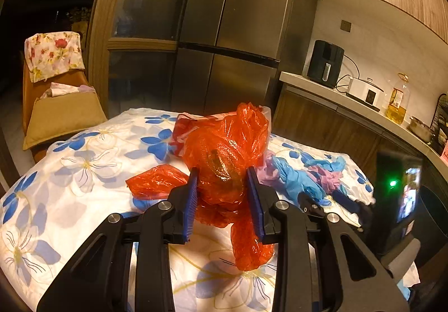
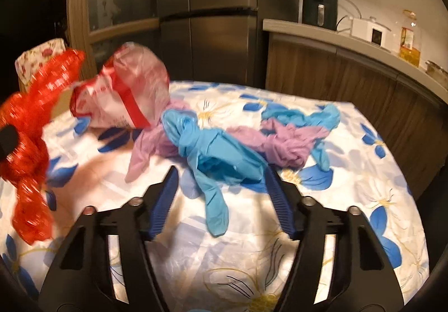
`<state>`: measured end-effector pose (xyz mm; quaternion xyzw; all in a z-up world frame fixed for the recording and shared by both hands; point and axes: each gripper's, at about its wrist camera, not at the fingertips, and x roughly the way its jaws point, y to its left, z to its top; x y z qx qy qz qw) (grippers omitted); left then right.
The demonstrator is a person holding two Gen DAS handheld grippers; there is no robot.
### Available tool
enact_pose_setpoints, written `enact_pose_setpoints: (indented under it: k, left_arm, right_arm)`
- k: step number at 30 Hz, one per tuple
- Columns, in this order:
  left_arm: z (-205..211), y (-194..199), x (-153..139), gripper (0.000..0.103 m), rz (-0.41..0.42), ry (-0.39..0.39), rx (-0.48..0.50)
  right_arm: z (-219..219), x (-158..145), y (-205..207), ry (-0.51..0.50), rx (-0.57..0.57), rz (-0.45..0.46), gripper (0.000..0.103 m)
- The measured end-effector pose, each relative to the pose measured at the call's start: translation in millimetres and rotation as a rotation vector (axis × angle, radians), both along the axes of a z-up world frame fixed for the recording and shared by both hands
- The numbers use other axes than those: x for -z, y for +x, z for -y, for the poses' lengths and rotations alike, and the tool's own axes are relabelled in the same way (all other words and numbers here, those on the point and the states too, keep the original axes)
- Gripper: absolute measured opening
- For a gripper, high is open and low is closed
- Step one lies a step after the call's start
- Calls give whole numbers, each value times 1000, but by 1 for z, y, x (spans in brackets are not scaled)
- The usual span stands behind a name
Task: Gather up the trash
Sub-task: 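Grasp the orange plastic bag with the left tool while the right tool grasps the blue glove, then lift the orange bag and blue glove and carry both over the black bin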
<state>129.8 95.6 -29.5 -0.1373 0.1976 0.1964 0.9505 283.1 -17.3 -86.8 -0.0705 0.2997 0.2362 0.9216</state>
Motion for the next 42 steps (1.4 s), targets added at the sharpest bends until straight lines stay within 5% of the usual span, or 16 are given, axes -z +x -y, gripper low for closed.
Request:
enact_pose_setpoints:
  k: [8,11,27,42]
  left_arm:
    - [-1,1,0,33,3,-4,4]
    - [1,1,0,33,4,2,4]
    - [21,-8,-15,33,34,33,32]
    - [90,-7,-33,33,58,70,160]
  right_arm:
    - [0,10,8,4,-10,-62,8]
    - [2,6,5,23,-19,-48,2]
    - [63,-53,-40,139,0,94,0]
    - [149,-90,-72,197,86,173,0]
